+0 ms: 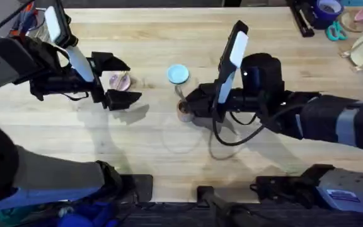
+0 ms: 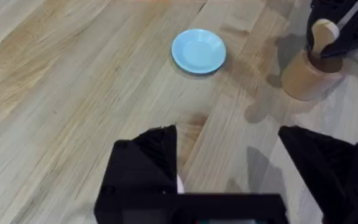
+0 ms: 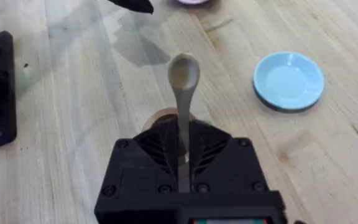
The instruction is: Pick up a utensil and set it on the pink plate, then put the other utensil in the container.
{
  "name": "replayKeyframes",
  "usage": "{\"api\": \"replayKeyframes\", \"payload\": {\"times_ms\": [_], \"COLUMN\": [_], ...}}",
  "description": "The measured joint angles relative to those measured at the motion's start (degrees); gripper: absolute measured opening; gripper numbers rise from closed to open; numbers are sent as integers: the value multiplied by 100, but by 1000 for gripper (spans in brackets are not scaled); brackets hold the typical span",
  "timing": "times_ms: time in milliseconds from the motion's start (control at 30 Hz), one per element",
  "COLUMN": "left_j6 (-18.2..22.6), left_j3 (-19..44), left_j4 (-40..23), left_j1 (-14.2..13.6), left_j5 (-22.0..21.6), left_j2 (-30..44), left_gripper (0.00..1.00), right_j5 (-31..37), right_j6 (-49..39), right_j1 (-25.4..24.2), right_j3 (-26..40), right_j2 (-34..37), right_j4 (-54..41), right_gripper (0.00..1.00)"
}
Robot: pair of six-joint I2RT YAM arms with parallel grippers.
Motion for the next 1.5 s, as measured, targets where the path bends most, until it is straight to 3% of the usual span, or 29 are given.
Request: {"api": "replayKeyframes", "payload": {"times_ms": [233, 267, 400, 433, 1033, 1267, 1500], "left_j6": [0, 0, 0, 0, 0, 1, 1], "left_j3": [0, 0, 0, 0, 0, 0, 0], "left_j4": [0, 0, 0, 0, 0, 0, 76], "left_j1": [0, 0, 0, 0, 0, 0, 0], "left_j5": [0, 0, 0, 0, 0, 0, 0], "left_j2": [-2, 0, 0, 0, 0, 0, 0], "left_gripper": [993, 992, 993, 993, 992, 993, 992], "right_j5": [0, 4, 2, 5, 10, 24, 32], "right_j6": [2, 1, -14, -32, -34, -36, -33], "right_j1": [0, 0, 0, -2, 195, 102, -333], "right_j3": [0, 0, -7, -9, -11, -17, -17], "right_j2": [0, 0, 0, 0, -37, -715, -1237], "right_j4": [-9, -5, -2, 7, 325, 272, -345], "right_gripper": [234, 325, 909, 969, 996, 996, 995]}}
